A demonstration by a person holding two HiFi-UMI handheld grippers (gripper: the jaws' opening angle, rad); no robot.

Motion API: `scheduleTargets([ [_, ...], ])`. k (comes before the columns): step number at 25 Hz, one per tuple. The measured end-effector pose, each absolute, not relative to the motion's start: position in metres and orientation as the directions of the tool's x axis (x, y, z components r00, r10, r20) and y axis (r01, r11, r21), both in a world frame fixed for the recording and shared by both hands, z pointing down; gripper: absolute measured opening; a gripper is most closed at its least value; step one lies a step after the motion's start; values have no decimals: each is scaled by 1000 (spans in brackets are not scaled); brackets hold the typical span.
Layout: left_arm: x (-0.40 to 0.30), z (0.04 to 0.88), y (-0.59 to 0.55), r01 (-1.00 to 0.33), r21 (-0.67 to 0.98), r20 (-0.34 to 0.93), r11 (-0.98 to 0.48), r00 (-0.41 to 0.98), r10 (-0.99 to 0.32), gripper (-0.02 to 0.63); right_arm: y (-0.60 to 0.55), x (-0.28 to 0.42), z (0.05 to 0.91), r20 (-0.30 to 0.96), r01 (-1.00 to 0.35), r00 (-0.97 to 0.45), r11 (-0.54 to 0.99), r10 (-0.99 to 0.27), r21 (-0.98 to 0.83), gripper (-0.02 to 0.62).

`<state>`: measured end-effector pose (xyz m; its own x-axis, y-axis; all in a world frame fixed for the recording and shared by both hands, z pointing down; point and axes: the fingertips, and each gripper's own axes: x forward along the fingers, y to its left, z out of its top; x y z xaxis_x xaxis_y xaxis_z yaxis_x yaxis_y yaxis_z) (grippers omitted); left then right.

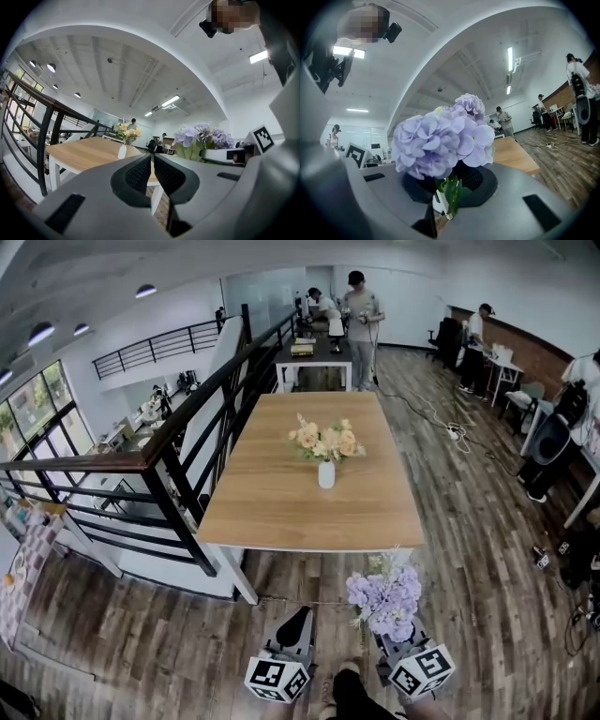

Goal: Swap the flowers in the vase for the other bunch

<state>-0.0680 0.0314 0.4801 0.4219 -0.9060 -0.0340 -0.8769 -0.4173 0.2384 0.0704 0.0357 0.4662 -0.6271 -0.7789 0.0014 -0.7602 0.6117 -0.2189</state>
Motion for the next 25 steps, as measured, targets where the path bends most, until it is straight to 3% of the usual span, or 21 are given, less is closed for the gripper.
scheduleTargets([
  [11,-79,470,-55,-873,204,-45,-442,443,-895,19,-52,48,450,-57,-744,-644,642,-763,-187,72],
  [14,-77,468,-90,-866,205,-38,-455,458,-888,109,-80,47,445,-66,-745,-640,640,-765,-187,72],
  [20,-58,468,-148,-842,188,-20,-506,512,-859,163,-132,52,446,-60,-759,-622,620,-781,-199,72],
  [25,-58,465,-195,-848,187,-16,-496,502,-865,170,-167,55,448,-53,-763,-617,614,-785,-203,72],
])
